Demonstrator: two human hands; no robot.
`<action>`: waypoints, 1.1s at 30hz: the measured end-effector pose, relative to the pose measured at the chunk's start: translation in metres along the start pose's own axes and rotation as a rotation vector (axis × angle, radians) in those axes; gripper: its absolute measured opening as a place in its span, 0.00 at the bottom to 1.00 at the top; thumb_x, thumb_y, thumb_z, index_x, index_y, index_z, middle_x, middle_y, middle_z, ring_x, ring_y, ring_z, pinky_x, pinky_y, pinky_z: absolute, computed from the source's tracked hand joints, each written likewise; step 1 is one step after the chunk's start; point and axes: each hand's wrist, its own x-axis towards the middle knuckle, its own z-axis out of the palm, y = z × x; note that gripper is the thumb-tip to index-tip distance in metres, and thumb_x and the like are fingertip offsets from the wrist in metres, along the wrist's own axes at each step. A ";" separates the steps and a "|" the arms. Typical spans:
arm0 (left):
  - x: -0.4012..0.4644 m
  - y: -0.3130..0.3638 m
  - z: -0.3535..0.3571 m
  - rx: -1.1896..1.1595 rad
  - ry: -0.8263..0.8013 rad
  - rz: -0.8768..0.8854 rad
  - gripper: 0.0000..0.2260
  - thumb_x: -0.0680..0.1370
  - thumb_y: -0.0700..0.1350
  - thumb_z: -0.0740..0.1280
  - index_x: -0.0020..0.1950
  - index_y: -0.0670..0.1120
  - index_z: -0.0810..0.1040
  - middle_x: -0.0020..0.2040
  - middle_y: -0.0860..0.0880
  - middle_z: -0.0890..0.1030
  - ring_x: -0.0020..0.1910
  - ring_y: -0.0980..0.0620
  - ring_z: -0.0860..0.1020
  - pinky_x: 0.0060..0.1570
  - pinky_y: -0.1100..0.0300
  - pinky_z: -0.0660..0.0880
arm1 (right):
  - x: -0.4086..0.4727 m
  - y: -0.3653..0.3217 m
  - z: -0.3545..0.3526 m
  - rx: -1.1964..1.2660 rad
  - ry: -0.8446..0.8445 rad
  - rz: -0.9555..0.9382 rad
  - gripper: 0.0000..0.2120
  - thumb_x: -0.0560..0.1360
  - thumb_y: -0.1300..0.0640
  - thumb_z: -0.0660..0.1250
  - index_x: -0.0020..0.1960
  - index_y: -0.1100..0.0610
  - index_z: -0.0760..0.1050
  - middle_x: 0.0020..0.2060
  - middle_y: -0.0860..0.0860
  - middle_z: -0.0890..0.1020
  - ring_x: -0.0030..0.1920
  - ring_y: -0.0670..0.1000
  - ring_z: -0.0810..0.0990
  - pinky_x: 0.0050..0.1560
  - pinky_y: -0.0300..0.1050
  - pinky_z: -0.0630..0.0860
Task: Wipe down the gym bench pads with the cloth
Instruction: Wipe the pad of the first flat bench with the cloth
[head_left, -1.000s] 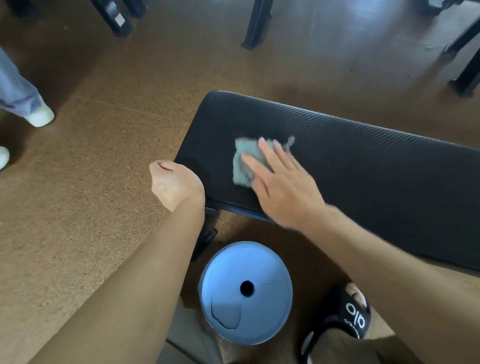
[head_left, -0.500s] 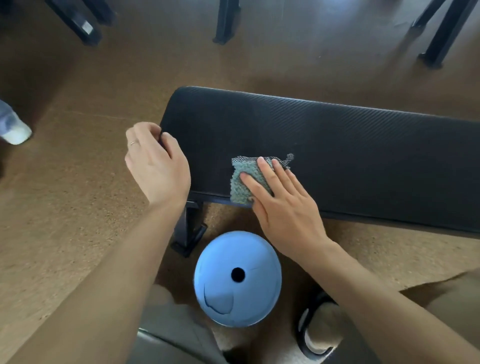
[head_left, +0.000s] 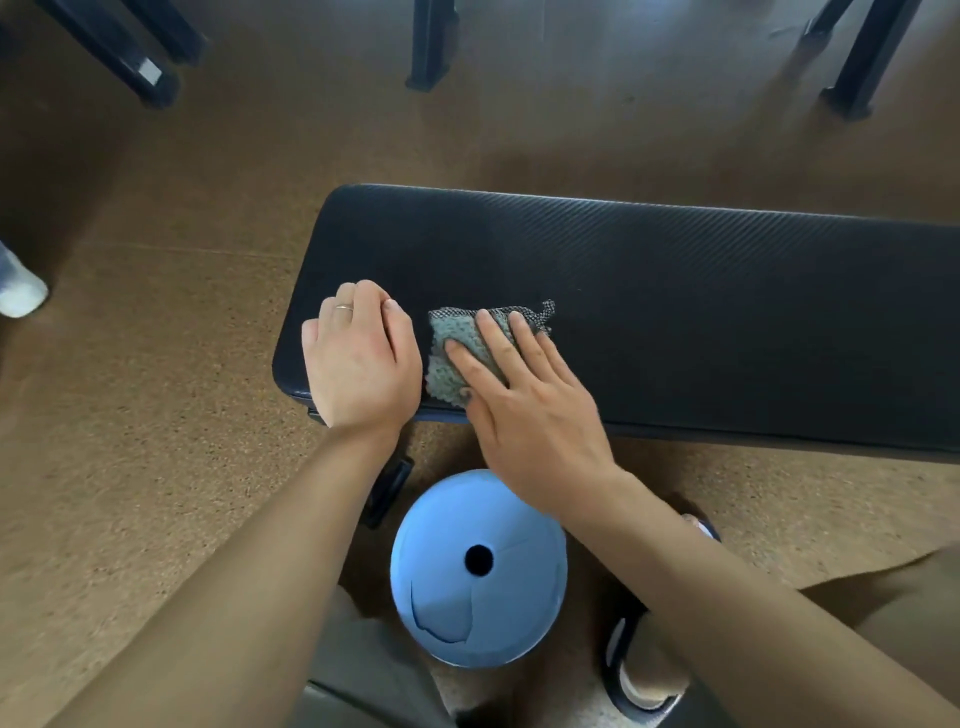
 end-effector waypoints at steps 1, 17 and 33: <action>-0.001 -0.001 0.001 0.003 -0.003 0.002 0.12 0.83 0.45 0.53 0.45 0.44 0.72 0.41 0.48 0.75 0.39 0.48 0.71 0.46 0.51 0.65 | -0.006 0.012 -0.003 -0.021 -0.012 0.001 0.26 0.86 0.46 0.48 0.83 0.46 0.56 0.83 0.52 0.55 0.83 0.57 0.51 0.82 0.55 0.50; -0.003 -0.003 0.005 0.060 -0.010 0.010 0.11 0.83 0.44 0.55 0.42 0.43 0.70 0.39 0.46 0.74 0.37 0.45 0.69 0.45 0.49 0.64 | -0.001 0.008 -0.002 0.024 -0.022 -0.062 0.26 0.85 0.46 0.47 0.82 0.45 0.59 0.83 0.52 0.56 0.83 0.59 0.50 0.82 0.57 0.49; 0.000 0.006 0.000 0.096 -0.075 0.005 0.13 0.83 0.47 0.51 0.41 0.47 0.68 0.36 0.49 0.73 0.36 0.48 0.70 0.45 0.50 0.67 | 0.102 0.062 -0.029 0.081 -0.171 0.176 0.27 0.86 0.45 0.42 0.84 0.43 0.48 0.84 0.52 0.45 0.83 0.57 0.41 0.82 0.55 0.40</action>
